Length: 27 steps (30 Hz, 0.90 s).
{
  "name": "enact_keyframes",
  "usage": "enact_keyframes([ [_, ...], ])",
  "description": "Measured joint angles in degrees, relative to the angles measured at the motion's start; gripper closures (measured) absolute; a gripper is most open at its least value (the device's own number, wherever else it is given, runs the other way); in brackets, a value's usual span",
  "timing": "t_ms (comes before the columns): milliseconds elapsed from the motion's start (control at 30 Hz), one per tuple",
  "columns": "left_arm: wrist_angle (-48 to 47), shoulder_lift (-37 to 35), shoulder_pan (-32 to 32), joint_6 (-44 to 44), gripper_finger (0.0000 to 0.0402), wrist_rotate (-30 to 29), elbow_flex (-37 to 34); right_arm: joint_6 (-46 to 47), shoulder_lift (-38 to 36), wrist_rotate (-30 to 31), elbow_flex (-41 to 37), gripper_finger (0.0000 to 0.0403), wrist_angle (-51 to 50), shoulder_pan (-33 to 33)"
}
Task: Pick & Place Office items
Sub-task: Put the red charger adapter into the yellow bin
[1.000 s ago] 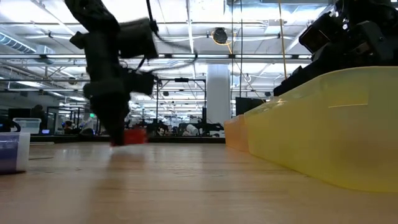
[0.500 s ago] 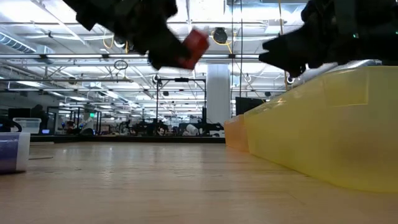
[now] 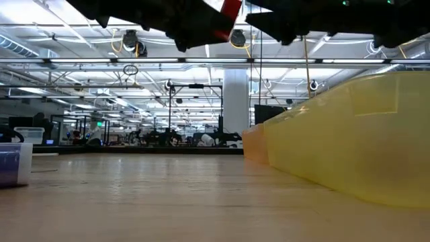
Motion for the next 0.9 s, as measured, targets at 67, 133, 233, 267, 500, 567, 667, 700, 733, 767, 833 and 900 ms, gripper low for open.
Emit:
enact_keyframes([
  [67,-0.11,0.17,-0.39,-0.35,0.0181,-0.15,-0.04,-1.51,1.78,-0.01,1.85,0.0082,-0.02,0.02],
  [133,0.50,0.30,-0.80,-0.07,0.0181,-0.13,-0.05,-1.85,3.65,-0.06,3.71,0.0080,0.08,0.00],
  [233,2.30,0.30,-1.37,-0.05,0.0181,0.18,-0.05,-2.50,6.27,-2.22,5.82,0.0080,0.61,-0.09],
  [267,3.03,0.32,-1.47,-0.05,0.0181,0.49,-0.05,-3.14,7.15,-2.89,6.45,0.0080,1.44,-0.20],
  [500,3.95,0.63,-2.68,0.04,0.0181,2.34,0.00,-4.48,8.86,-2.86,7.33,0.0090,3.53,-0.22],
  [567,4.39,1.19,-2.95,0.12,0.0181,2.24,0.03,-4.66,8.87,-2.96,7.33,0.0100,3.75,-0.15],
  [667,4.11,1.80,-2.93,0.12,0.0181,1.97,-0.02,-4.90,8.85,-3.00,7.33,0.0120,4.09,-0.06],
  [700,4.81,2.19,-2.89,0.09,0.0181,1.98,0.01,-4.90,8.85,-2.99,7.33,0.0127,4.10,-0.09],
  [733,5.05,2.51,-2.87,-0.04,0.0181,1.84,0.04,-4.90,8.85,-3.03,7.33,0.0135,4.08,-0.11],
  [767,4.92,2.79,-2.83,-0.09,0.0181,1.80,0.03,-4.90,8.86,-3.28,7.33,0.0144,4.05,-0.09],
  [833,6.38,3.97,-2.70,-0.12,0.0181,1.93,0.02,-4.90,8.84,-4.69,7.33,0.0163,4.02,-0.09],
  [900,7.49,4.82,-2.66,-0.31,0.0181,2.15,0.02,-4.92,8.82,-4.97,7.30,0.0181,3.63,-0.09],
])
